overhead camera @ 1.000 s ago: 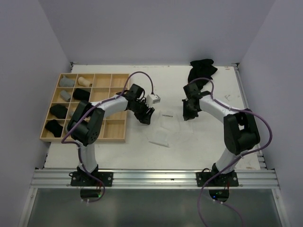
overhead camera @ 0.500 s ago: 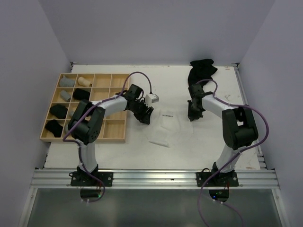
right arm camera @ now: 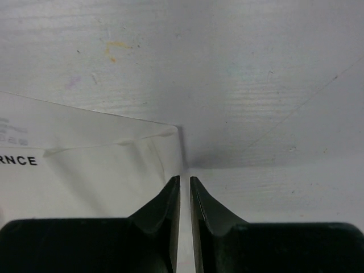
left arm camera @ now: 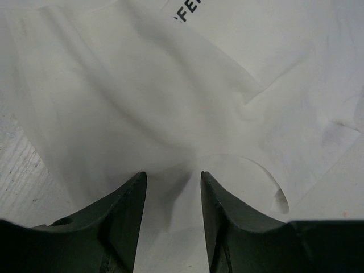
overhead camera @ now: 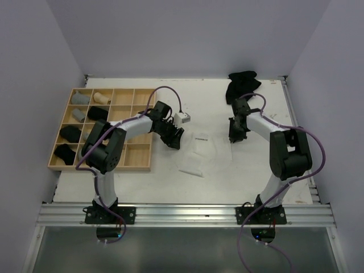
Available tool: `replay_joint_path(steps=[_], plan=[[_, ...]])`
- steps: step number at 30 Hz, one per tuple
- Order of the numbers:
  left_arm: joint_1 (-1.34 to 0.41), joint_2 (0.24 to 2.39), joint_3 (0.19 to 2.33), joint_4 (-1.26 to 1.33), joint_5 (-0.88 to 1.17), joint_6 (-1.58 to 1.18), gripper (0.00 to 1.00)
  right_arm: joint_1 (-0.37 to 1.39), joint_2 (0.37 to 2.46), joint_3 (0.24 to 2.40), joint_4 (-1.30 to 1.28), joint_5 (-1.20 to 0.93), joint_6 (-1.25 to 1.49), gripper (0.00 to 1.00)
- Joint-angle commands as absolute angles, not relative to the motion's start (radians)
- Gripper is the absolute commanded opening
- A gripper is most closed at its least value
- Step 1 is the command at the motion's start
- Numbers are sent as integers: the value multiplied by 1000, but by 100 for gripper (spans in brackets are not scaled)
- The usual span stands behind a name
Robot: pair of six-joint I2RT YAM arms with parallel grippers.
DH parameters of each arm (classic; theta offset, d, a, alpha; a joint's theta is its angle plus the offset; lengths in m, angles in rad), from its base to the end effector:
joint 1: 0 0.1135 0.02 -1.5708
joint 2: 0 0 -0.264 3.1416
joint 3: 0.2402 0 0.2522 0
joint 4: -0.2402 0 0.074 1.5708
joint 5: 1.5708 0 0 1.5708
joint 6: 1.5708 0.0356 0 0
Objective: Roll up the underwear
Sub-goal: Flatten the underwear
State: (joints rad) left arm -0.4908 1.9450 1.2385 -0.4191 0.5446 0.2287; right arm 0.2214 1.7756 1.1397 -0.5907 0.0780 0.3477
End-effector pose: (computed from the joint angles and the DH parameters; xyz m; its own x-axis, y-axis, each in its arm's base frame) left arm 0.3324 -0.1986 0.1516 -0.6392 0.5615 -0.5254 0.7648 0.5359 -0.3578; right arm 0.3356 0.0727 0.1717 -0.9293 0.1390 -0.3422 0.1312 0.9903 0.0460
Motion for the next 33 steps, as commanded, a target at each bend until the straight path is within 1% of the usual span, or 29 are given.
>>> replay_joint_path(steps=[1,11,19,20,23,24,27,33], plan=[[-483,2009,1207,-456,503,219,48,221,1764,1216,-575,35,359,17],[-483,2011,1212,-454,502,219,48,232,1864,1261,-563,-20,360,20],[-483,2013,1209,-456,495,221,49,249,1916,1249,-569,-3,347,22],[-485,2013,1210,-457,497,221,49,250,1922,1247,-569,-3,345,22],[-483,2011,1210,-457,494,221,49,256,1925,1238,-574,32,333,14],[-485,2013,1210,-457,492,221,49,256,1927,1233,-575,47,328,7],[-483,2013,1209,-457,488,221,48,258,1918,1233,-587,75,318,0],[-483,2016,1204,-457,483,219,48,258,1875,1239,-610,94,310,0]])
